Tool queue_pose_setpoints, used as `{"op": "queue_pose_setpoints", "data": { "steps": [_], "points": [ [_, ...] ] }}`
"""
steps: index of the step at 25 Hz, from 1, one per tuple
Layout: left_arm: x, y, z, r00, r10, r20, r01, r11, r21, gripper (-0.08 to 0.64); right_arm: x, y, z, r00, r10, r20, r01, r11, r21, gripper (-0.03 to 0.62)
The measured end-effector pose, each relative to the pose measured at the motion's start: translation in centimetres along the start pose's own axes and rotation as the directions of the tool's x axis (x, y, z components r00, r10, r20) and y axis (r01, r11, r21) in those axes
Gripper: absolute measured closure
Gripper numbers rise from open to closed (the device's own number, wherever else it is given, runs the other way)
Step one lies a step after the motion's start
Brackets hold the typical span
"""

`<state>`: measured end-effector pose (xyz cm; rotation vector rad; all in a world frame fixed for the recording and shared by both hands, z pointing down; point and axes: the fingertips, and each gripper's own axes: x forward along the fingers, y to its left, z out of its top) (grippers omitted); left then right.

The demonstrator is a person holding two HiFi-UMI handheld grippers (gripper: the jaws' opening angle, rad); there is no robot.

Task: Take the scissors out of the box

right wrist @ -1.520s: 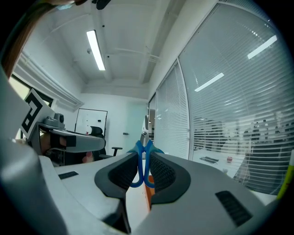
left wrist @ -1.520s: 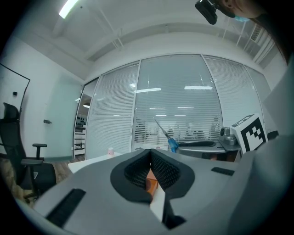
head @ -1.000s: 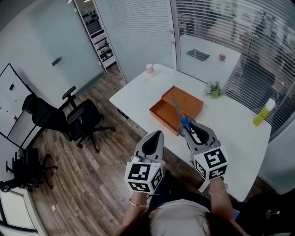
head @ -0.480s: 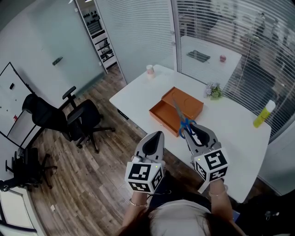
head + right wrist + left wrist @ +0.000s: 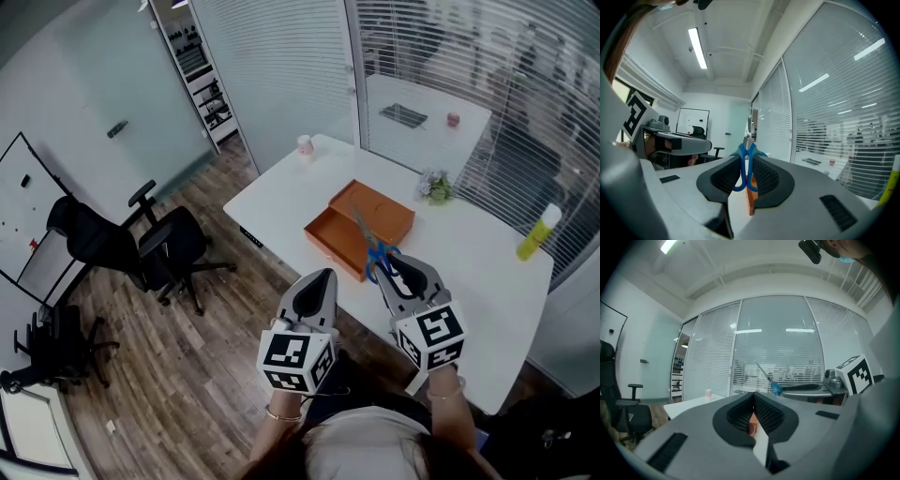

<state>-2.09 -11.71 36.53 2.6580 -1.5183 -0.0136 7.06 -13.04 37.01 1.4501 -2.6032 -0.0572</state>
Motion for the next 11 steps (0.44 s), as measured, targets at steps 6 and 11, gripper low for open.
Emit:
{"op": "queue_pose_setpoints", "data": {
  "steps": [6,11],
  "points": [
    [0.23,0.24,-0.15,1.0,-0.011,-0.012,0.011,1.0,0.009,0.541,0.6,0.44,-0.31,1.0,0.012,-0.009,-0.012,1.0,-0.006,0.48],
    [0.82,0.39,-0.3,1.0,-0.011,-0.024,0.012,1.0,0.013,0.541,1.05,-0.07,-0.6,1.0,0.009,-0.019,-0.009,1.0,-0.005,0.48]
  ]
}}
